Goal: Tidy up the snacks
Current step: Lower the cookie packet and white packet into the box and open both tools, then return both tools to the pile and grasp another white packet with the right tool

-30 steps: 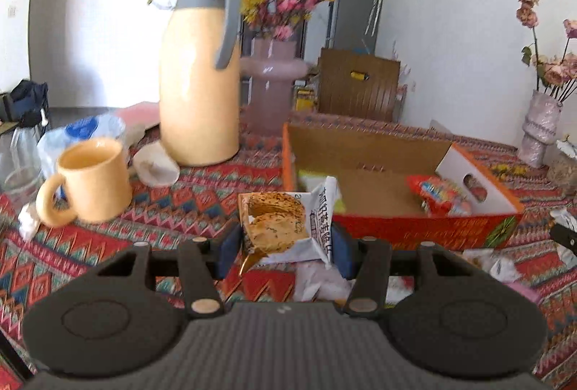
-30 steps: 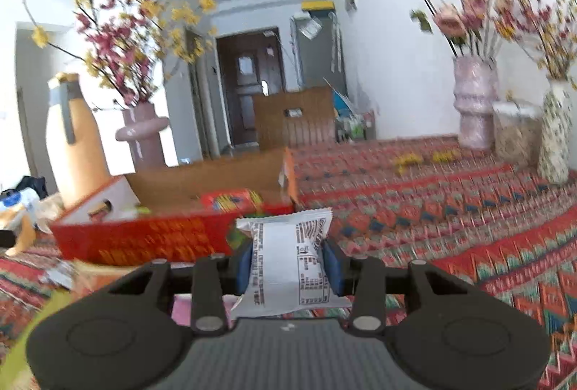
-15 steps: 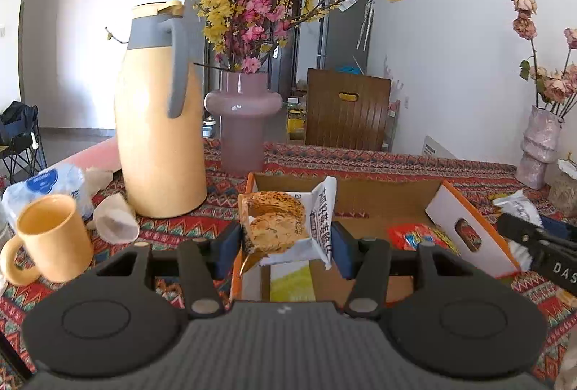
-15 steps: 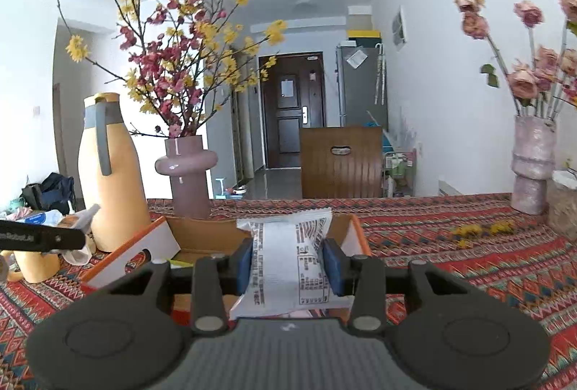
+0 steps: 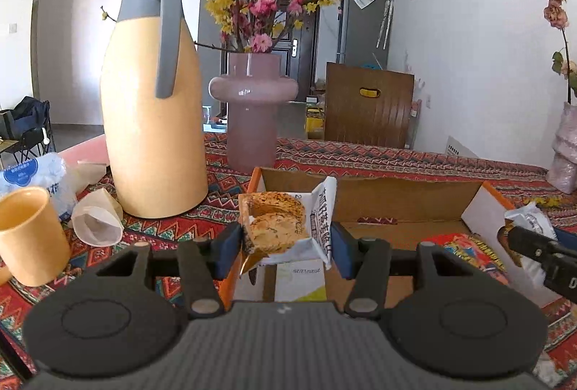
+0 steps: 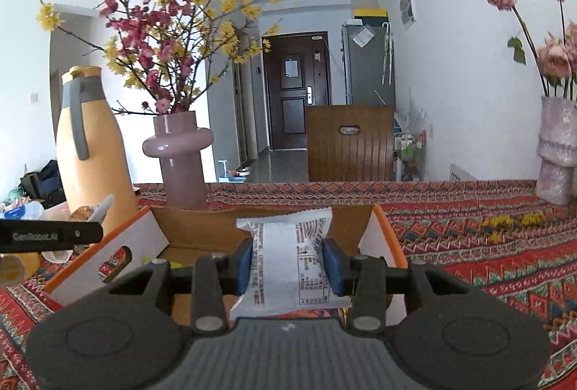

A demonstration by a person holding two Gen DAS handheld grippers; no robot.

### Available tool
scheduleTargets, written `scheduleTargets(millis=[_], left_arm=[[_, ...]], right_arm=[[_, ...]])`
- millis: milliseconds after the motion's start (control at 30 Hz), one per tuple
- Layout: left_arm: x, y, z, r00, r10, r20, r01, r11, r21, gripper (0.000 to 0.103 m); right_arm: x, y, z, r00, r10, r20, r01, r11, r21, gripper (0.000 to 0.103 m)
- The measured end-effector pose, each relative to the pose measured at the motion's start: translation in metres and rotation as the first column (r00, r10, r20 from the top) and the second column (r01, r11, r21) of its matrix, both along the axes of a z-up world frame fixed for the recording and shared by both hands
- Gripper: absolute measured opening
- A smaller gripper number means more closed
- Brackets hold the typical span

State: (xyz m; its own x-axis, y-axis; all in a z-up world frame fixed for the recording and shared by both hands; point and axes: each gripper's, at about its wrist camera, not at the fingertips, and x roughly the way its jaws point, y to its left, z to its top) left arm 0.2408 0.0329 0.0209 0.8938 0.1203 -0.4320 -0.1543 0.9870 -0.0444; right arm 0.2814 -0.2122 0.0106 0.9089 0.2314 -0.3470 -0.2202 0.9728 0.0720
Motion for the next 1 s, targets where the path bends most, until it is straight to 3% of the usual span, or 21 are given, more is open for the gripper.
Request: scheduleTargets(millis=[133,300,333,400,433,467,500,1000], left_arm=[[0.000,0.000,-0.004,1.000,-0.008,-0.004,0.008,1.000,0.004,0.054],[-0.007,0.002,-0.002,0.999,-0.007,0.032,0.007,1.000,-0.010,0.072],[-0.009,0.003,-0.002,0.999,-0.008,0.040,0.009,1.000,-0.016,0.080],[-0.012,0.004,-0.001,0.998,0.002,0.060,-0.001,1.000,-0.025,0.099],[-0.013,0.005,-0.001,0.997,0.014,0.075,-0.012,1.000,-0.026,0.103],[-0.016,0.005,0.000,0.996,0.020,0.089,-0.018,1.000,-0.025,0.103],[-0.016,0.006,0.001,0.995,0.019,0.093,-0.016,0.999,-0.030,0.103],[-0.020,0.007,0.007,0.996,0.047,0.080,-0.044,0.998,-0.039,0.103]], right_arm=[[0.001,0.004,-0.004,1.000,0.014,-0.014,-0.014,1.000,-0.013,0.040],[0.002,0.004,-0.006,1.000,0.004,-0.027,-0.005,1.000,-0.013,0.042],[0.001,0.003,-0.006,1.000,0.000,-0.025,0.000,1.000,-0.005,0.043],[0.000,0.000,-0.005,1.000,-0.011,-0.021,0.011,1.000,0.011,0.060],[0.000,-0.001,-0.004,1.000,-0.017,-0.014,0.018,1.000,0.016,0.082],[-0.002,-0.003,-0.004,1.000,-0.025,-0.004,0.025,0.999,0.024,0.096],[-0.003,-0.005,-0.003,1.000,-0.030,0.007,0.029,0.999,0.036,0.101],[-0.004,-0.010,-0.004,0.997,-0.066,0.047,0.064,0.997,0.045,0.103]])
